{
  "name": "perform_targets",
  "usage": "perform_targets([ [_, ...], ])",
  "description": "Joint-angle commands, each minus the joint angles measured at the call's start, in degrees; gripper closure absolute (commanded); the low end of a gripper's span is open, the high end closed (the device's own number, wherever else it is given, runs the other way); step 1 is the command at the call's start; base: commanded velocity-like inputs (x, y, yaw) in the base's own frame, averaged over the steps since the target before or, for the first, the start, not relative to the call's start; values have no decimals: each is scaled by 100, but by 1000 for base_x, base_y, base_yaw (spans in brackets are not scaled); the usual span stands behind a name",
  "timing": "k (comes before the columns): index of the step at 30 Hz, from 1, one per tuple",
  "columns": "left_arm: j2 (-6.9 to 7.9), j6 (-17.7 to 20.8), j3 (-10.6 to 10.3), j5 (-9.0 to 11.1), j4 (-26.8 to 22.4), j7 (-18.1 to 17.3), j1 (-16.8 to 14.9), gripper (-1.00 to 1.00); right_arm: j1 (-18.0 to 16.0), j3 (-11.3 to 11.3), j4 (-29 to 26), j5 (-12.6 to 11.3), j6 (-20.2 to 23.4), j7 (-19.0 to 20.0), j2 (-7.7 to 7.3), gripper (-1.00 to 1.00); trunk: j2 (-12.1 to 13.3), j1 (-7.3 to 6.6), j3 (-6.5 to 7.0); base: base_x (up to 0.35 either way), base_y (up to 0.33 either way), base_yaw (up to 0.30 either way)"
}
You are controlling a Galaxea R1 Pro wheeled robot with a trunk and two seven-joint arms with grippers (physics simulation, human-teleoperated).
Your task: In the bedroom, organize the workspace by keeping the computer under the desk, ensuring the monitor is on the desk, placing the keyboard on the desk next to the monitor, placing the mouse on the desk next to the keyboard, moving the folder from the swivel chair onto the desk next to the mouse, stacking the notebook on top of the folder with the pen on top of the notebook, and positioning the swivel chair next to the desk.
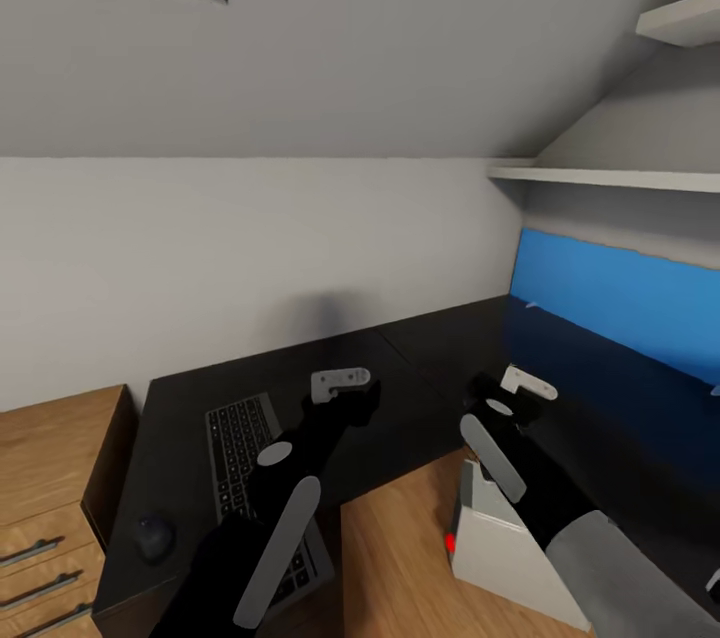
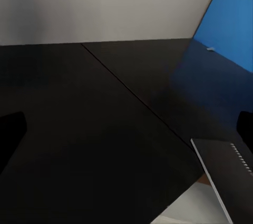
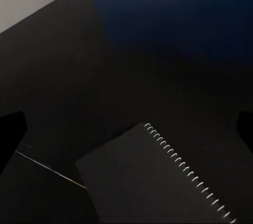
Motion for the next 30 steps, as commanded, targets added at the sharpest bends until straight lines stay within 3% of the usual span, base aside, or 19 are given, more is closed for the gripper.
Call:
perform_targets([
  [1,0,15,-6,65,14,56,-6,-100,218,26,-425,-11,160,-49,-41,-100,38,-23,12,0,0,0],
  [10,0,68,4,84,76,123,-6,-100,1162,95,-2165,-3,525,-148,-72,-100,399,-220,173,0,0,0],
  [21,0,85,33,170,71,410,-6,-100,1298,95,-2239,-28,520,-149,-79,-100,840,-462,371,-16,0,0],
  [30,0,67,28,181,55,717,-6,-100,1320,91,-2187,-36,510,-115,-82,-100,1201,-660,532,-276,0,0],
])
